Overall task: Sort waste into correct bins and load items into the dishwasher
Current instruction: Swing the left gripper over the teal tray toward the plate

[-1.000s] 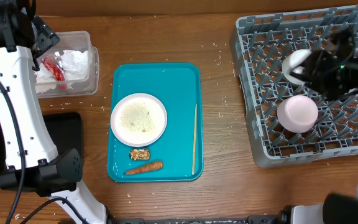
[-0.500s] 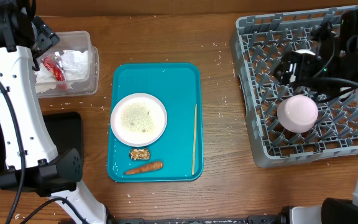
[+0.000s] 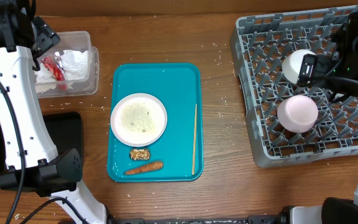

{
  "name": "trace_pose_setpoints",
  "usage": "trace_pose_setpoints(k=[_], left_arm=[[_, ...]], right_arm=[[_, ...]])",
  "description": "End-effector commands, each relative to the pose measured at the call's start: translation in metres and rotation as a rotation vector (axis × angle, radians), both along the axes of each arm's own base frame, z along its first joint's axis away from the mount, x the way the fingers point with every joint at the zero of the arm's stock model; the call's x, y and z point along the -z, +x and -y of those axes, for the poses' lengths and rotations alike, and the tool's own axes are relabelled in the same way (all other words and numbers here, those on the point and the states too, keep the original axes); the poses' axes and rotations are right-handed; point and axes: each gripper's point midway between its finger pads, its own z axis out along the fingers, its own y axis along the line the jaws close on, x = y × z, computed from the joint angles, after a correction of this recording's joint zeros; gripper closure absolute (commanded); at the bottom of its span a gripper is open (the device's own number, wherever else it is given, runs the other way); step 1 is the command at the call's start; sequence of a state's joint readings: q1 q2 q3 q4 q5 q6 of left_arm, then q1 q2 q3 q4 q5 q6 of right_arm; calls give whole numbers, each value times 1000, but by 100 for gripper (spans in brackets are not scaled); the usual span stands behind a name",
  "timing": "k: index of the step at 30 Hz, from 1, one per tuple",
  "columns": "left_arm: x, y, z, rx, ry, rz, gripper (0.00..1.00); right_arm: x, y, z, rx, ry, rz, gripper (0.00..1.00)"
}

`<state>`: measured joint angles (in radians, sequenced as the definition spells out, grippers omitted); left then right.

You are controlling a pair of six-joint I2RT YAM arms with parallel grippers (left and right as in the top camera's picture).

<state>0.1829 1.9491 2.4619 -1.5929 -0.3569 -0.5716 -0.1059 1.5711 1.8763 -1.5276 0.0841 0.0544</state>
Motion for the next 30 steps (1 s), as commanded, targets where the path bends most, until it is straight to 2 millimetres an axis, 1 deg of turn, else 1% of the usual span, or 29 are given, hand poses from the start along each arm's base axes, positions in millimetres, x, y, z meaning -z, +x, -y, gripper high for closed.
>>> trace_pose_setpoints(k=[1,2,3,4,5,7,9,11,12,14,19,23,27,28,30], left_arm=[[10,13,30,77,-155,28,0],[10,15,35,94,-186,39,0],[9,22,47,127,-246,67,0],[10,23,56,152,-293,74,0],[10,24,69,187,-360,80,0],[8,27,105,283,-533,100,0],[2,27,142,413,-662,106,0],[2,24,167,517,-698,90,0],[4,20,179,548,-696,63,0],[14,11,196,569,-666,-7,0],[44,-9,230,623,-480,-173,0],[75,-21,257,637,-341,-281,0],[108,-32,287,673,-305,-356,0],[120,-35,293,690,-289,-375,0],[137,-37,300,706,-266,-397,0]], right_arm=[[-4,0,7,14,-35,12,0],[-4,0,7,14,-35,12,0],[-4,0,7,14,-35,12,0],[-4,0,7,14,-35,12,0],[-4,0,7,14,-35,12,0],[-4,0,7,14,-35,12,0],[-4,0,7,15,-35,12,0],[-4,0,7,14,-35,12,0],[-4,0,7,14,-35,12,0],[-4,0,7,14,-35,12,0],[-4,0,7,14,-35,11,0],[-4,0,7,14,-35,12,0],[-4,0,7,14,-35,12,0],[-4,0,7,14,-35,12,0],[-4,0,7,15,-35,11,0]])
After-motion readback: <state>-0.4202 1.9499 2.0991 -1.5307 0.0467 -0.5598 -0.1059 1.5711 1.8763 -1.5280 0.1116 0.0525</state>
